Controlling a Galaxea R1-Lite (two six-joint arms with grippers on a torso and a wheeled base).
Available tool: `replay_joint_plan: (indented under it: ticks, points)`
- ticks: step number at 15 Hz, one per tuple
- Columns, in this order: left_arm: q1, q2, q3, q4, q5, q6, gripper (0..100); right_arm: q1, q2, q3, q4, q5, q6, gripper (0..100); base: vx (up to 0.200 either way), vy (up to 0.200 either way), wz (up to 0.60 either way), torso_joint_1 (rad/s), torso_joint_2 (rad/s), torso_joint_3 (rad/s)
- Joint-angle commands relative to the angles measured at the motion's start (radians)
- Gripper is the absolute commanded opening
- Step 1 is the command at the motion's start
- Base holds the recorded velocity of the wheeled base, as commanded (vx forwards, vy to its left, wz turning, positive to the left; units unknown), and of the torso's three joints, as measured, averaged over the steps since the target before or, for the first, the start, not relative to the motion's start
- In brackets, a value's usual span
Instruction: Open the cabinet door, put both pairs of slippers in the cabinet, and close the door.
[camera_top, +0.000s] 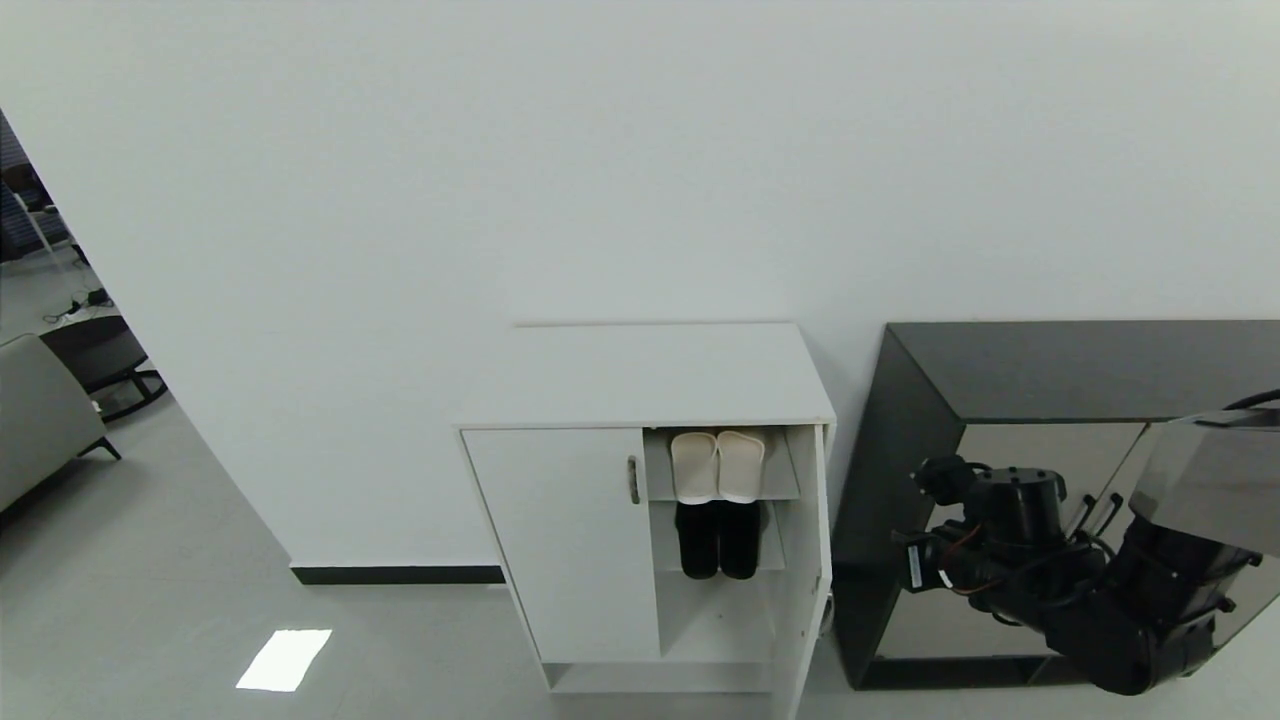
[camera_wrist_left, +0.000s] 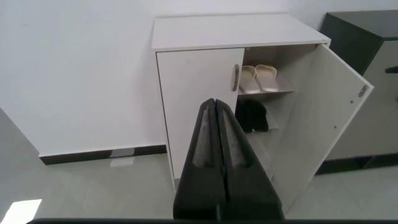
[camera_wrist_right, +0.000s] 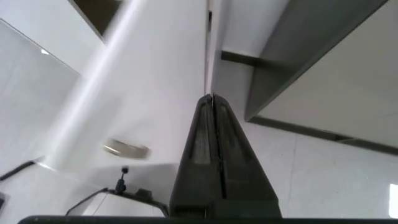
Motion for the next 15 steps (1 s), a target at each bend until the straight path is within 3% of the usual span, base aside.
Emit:
replay_joint_plan:
  ticks: [1,8,15]
  points:
    - [0.000,0.001,0.000,0.000,0.000,0.001,0,0.042,0.033,-0.001,-0.002,-0.001,0.003,0,0.000,0.000,0.00,0.000,0.00,0.000]
    - [0.000,0.001,0.000,0.000,-0.001,0.002,0,0.166,0.119,-0.147,0.017,-0.003,0.047,0,0.000,0.000,0.00,0.000,0.00,0.000]
    - [0.000,0.001,0.000,0.000,0.000,0.002,0,0.251,0.178,-0.475,0.278,-0.006,0.058,0,0.000,0.000,0.00,0.000,0.00,0.000]
